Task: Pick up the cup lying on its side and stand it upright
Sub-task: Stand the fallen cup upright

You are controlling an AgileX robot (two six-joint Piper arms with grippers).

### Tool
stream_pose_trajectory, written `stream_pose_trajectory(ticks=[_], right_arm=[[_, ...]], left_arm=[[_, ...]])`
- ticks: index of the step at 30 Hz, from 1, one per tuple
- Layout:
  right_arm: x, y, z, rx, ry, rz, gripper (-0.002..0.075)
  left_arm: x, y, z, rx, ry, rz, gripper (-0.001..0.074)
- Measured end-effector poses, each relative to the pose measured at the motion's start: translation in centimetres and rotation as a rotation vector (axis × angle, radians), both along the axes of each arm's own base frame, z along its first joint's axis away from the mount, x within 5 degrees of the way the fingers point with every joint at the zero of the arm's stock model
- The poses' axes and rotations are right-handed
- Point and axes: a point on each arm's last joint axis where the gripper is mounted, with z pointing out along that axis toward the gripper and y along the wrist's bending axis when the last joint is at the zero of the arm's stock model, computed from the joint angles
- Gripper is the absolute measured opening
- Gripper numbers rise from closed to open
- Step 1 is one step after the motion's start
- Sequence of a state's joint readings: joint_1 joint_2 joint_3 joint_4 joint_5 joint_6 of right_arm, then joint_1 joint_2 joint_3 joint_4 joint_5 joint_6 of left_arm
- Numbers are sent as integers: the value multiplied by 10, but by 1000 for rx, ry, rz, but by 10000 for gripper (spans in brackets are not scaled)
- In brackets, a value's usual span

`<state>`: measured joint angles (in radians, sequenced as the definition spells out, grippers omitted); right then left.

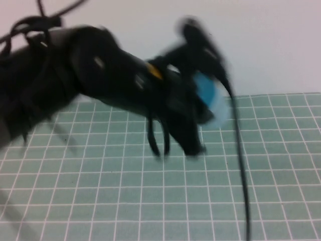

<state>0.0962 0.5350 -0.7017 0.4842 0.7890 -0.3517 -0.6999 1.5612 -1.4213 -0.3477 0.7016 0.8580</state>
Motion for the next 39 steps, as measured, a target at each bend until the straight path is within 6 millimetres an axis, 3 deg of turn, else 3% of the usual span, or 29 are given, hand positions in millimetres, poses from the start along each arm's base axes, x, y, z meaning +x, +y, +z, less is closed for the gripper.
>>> stream_pose_trajectory(ticks=[3, 6, 9, 12, 17, 24, 27, 31, 34, 39], right_arm=[[2, 0, 18, -20, -23, 11, 29], [7, 1, 30, -23, -33, 15, 175], [14, 1, 39, -39, -67, 18, 351], [21, 6, 41, -5, -61, 59, 425], [41, 17, 34, 20, -15, 172, 424], [74, 24, 18, 7, 53, 229, 384], [88, 28, 11, 30, 85, 252, 283], [102, 30, 1, 20, 126, 275, 31], [108, 31, -5, 12, 147, 280, 1], [117, 25, -11, -84, 124, 242, 1]], left_arm=[[-40, -26, 7, 234, -277, -214, 7], [-70, -46, 7, 393, -473, -360, 7], [-92, -60, 9, 437, -572, -448, 7], [-112, -70, 10, 444, -639, -516, 7], [-124, -77, 12, 432, -687, -558, 7], [-123, -80, 9, 454, -705, -566, 7], [-122, -84, 6, 443, -712, -572, 7], [-122, -89, 3, 422, -721, -577, 20], [-123, -92, 5, 345, -692, -537, 97], [-122, -94, 9, 230, -610, -416, 395]])
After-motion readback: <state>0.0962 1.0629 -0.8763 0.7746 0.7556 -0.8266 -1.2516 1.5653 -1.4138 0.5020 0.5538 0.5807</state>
